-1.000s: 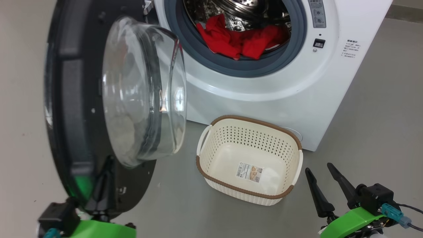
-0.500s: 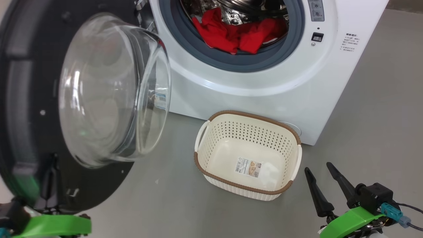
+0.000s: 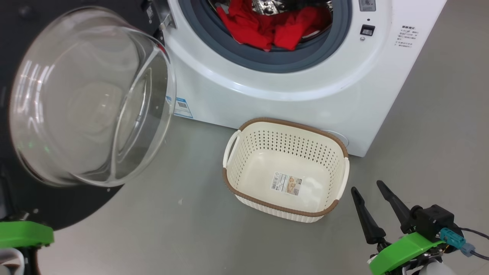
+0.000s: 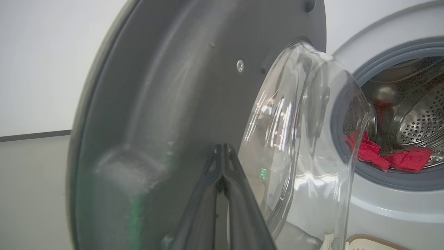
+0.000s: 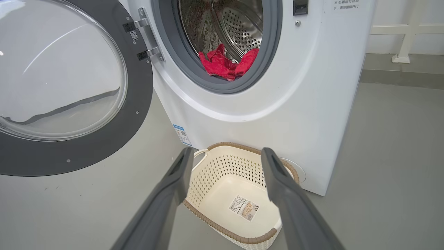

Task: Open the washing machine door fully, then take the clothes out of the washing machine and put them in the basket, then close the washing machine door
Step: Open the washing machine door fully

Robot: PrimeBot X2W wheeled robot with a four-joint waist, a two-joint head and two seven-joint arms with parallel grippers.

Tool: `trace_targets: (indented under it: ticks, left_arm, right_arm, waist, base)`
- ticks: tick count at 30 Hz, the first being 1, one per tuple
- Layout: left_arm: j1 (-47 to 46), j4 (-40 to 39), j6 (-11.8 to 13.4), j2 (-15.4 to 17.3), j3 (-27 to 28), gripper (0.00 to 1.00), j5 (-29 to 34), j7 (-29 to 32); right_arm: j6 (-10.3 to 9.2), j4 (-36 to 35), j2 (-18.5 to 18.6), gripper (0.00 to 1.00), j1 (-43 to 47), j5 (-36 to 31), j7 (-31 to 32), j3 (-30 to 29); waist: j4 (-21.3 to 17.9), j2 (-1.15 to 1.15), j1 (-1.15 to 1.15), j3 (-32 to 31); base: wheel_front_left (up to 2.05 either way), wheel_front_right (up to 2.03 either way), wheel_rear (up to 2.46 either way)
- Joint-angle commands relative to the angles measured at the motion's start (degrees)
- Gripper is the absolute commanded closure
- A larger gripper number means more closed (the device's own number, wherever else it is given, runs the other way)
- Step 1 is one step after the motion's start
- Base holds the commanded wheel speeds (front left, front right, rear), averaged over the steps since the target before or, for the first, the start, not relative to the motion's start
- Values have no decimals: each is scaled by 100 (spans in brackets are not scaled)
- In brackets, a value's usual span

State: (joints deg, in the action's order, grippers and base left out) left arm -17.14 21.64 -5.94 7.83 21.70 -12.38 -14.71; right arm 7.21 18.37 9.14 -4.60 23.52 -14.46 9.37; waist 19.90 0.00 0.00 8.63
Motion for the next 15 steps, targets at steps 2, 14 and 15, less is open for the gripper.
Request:
trace_targets:
  ticks: [2, 14, 15]
  left_arm:
    - [-324, 79, 12, 377, 385, 100, 54, -29]
    - [-1101, 1005, -68, 877, 896, 100, 222, -29]
    - [-1160, 1089, -74, 919, 940, 100, 225, -29]
  right_arm:
    - [28, -162, 79, 0, -220, -96, -54, 134]
    - [28, -171, 125, 0, -475, -175, -54, 184]
    - [28, -169, 129, 0, -493, -178, -54, 188]
  waist:
    - [-27, 0, 0, 101]
    - [-151, 0, 0, 510]
    - [-161, 0, 0, 529]
  base:
    - [0, 0, 0]
    - [0, 0, 0]
    - [0, 0, 0]
